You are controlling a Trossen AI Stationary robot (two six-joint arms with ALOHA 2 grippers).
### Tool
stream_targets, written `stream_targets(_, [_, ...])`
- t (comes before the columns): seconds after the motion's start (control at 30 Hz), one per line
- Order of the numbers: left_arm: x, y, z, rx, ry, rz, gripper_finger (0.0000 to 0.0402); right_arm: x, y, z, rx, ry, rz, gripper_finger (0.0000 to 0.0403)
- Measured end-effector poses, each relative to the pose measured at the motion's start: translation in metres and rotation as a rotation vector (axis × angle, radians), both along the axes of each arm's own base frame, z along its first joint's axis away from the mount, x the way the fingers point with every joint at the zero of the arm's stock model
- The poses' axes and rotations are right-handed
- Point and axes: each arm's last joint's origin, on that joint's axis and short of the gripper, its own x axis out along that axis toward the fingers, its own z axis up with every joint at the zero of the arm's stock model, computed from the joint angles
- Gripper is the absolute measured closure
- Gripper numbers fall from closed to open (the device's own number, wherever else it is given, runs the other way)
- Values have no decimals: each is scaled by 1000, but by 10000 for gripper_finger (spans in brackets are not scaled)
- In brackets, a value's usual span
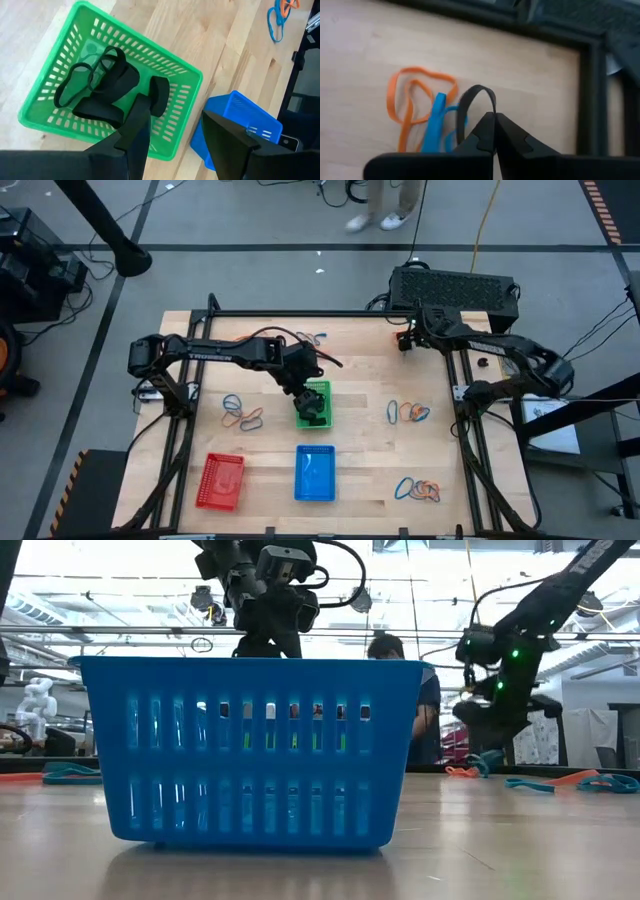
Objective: Sort rubber bands into baskets
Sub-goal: Put the black rubberband into the green bin
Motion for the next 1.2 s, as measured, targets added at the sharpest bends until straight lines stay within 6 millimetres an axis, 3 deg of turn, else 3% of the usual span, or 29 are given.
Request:
stream_targets(0.2, [0, 6, 0, 16, -16, -7, 219, -10, 14, 25, -103, 47, 6, 402])
stream_targets(0.33, [2, 11, 2, 50, -63, -36, 219, -6, 27, 42, -142, -85, 101, 402])
stream_targets(0.6, [12, 24, 10, 91, -266, -121, 219, 17, 62, 68, -102, -447, 370, 403])
stream_targets(0.87, [23, 30, 13, 10, -569, -166, 219, 53, 107, 87, -74, -750, 652, 403])
stream_targets(1.2, [30, 35, 19, -100, -741, -116, 219, 81, 139, 101, -93, -989, 795, 402])
